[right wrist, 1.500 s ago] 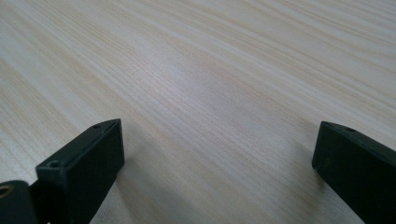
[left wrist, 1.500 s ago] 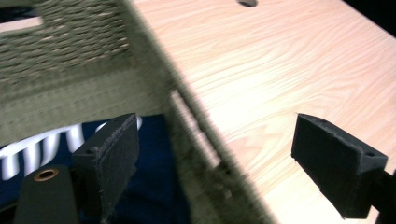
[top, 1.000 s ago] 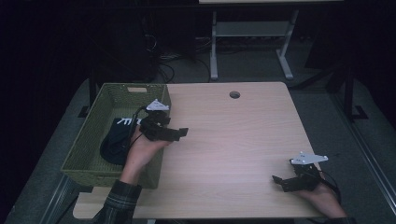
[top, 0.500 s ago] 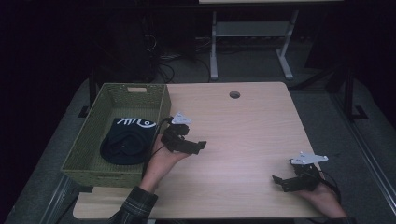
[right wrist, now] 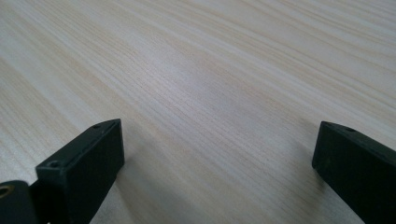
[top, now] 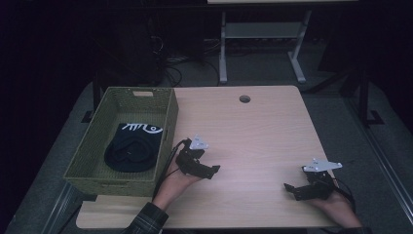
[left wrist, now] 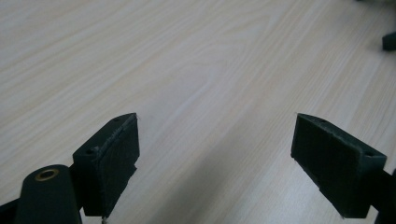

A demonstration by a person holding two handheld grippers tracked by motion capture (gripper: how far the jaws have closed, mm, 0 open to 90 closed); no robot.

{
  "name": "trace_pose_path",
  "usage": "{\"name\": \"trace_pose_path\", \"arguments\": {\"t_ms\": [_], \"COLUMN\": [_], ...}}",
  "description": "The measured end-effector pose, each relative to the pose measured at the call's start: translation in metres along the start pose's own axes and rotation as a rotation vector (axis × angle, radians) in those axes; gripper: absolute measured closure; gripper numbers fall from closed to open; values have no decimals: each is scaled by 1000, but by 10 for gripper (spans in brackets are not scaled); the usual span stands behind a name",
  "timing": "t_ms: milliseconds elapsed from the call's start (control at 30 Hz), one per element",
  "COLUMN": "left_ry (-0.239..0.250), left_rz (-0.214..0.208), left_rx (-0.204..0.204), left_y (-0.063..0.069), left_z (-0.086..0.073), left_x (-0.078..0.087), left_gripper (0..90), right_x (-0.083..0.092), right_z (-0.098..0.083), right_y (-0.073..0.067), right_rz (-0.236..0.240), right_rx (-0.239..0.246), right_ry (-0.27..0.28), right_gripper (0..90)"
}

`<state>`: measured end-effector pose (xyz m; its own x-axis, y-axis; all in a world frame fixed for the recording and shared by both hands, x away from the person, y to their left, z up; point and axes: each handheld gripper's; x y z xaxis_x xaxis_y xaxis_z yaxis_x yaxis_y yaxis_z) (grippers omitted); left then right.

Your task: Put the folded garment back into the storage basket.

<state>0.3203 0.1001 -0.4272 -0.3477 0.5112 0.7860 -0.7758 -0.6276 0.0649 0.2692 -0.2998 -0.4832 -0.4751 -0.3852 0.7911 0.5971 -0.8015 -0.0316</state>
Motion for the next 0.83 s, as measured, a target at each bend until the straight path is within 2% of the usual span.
{"name": "trace_pose_path", "arguments": {"t_ms": [133, 300, 500, 533, 667, 800, 833], "left_ry": [-5, -41, -82, -74, -60, -7, -7], "left_rz": [-2, 14, 24, 42, 38, 31, 31], "left_rx": [-11, -29, -32, -56, -57, -64, -64], "left_y": [1, 3, 3, 4, 5, 5, 5], "left_z": [-7, -23, -33, -35, -37, -42, -42], "left_x": [-5, -17, -26, -27, -28, -30, -30], "left_gripper": [145, 145, 145, 138, 133, 126, 126], "right_x": [0, 0, 0, 0, 0, 0, 0], "right_z": [0, 0, 0, 0, 0, 0, 0], "right_y": [0, 0, 0, 0, 0, 0, 0], "right_rz": [0, 0, 0, 0, 0, 0, 1], "right_rx": [0, -1, 0, 0, 0, 0, -3], "right_ry": [0, 0, 0, 0, 0, 0, 0], "right_gripper": [19, 19, 19, 19, 19, 19, 19]}}
Point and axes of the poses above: each handheld gripper's, and its own axes: x roughly backward along the jaws, z roughly out of its top, y roughly to its right, and after that the axes turned 7 degrees about -y, right-handed
